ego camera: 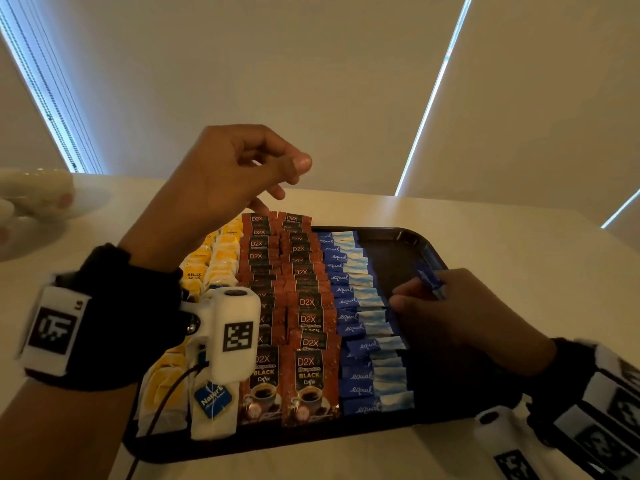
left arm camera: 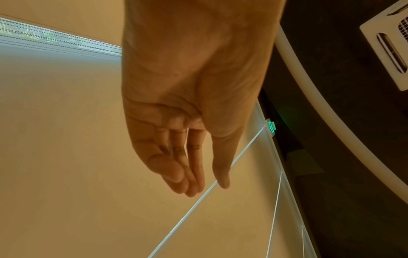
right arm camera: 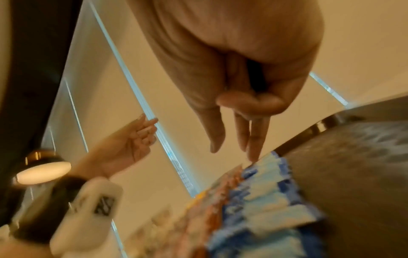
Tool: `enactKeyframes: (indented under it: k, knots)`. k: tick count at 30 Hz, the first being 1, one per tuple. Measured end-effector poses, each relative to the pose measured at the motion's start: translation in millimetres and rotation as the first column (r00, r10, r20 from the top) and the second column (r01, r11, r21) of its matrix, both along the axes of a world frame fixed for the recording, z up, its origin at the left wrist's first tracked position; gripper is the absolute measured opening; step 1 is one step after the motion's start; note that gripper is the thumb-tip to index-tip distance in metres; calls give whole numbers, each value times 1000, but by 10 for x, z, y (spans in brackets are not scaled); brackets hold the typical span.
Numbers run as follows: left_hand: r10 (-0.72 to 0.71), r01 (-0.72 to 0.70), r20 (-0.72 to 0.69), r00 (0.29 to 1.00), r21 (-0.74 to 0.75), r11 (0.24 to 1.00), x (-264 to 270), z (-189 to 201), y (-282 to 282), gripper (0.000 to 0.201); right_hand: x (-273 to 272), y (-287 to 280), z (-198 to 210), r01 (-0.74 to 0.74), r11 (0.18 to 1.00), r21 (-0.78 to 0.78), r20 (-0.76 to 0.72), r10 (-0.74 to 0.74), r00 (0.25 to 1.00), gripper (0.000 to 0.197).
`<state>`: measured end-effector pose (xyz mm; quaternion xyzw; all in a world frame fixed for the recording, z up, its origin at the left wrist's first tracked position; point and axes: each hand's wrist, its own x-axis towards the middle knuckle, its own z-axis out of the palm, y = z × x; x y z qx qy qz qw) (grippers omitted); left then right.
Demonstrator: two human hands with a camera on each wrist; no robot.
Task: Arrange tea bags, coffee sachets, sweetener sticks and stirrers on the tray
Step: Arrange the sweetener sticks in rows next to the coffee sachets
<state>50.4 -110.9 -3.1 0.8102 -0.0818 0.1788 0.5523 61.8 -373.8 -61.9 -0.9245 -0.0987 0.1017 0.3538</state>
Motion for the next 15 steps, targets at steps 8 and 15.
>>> enactKeyframes:
  k: [8, 15]
  knots:
    - [-339, 389, -203, 919, 319, 864, -87, -54, -304, 35, -37, 403, 358, -160, 880, 447, -449, 375, 811, 8]
    - [-351, 398, -222, 910, 229, 888, -62, -124, -379, 8, -86, 513, 290, -170, 816, 553, -427, 452, 783, 10]
